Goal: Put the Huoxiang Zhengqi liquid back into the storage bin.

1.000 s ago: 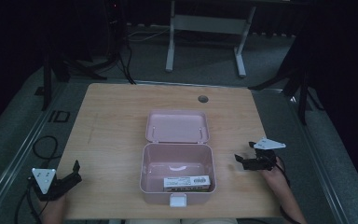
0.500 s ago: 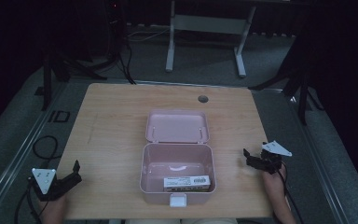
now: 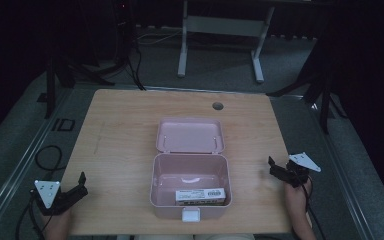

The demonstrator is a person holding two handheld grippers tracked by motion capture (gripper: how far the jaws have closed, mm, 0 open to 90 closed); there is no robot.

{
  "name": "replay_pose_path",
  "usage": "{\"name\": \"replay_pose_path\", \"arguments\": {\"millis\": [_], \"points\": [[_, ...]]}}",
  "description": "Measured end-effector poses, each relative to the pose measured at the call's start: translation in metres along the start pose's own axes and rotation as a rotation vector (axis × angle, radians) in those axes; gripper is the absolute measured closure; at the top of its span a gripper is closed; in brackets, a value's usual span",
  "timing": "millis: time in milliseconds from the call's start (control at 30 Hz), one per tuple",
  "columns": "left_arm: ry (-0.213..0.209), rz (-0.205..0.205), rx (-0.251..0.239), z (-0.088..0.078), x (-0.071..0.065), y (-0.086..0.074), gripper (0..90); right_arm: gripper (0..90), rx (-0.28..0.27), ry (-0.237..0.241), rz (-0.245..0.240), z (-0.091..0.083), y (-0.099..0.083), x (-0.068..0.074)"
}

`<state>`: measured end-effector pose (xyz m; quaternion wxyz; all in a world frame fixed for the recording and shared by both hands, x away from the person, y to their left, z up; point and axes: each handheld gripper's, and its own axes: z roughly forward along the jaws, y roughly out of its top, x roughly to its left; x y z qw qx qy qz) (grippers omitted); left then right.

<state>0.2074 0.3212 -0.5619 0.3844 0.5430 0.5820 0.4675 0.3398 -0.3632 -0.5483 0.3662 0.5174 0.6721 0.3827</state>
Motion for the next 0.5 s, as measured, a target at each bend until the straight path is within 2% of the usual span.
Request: {"name": "replay_pose_path", "arguments": {"millis": [67,133,500], "points": [[0.0,0.0,-0.002,-0.0003,0.0,-0.0001,2.1,11.5,0.003,-0.006,0.036,-0.0011,-0.0008,-0.0039],[0.0,0.0,-0.003,-0.0005,-0.0001,-0.0002,2.2,11.4,-0.004,-0.008,0.05,-0.0027,-0.0015,-0.0064],[0.003,-0.005,-0.006,-0.001,0.0001,-0.0005,2.1,11.5,0.015,-0.018,0.03,-0.0019,-0.0032,-0.0055]]}}
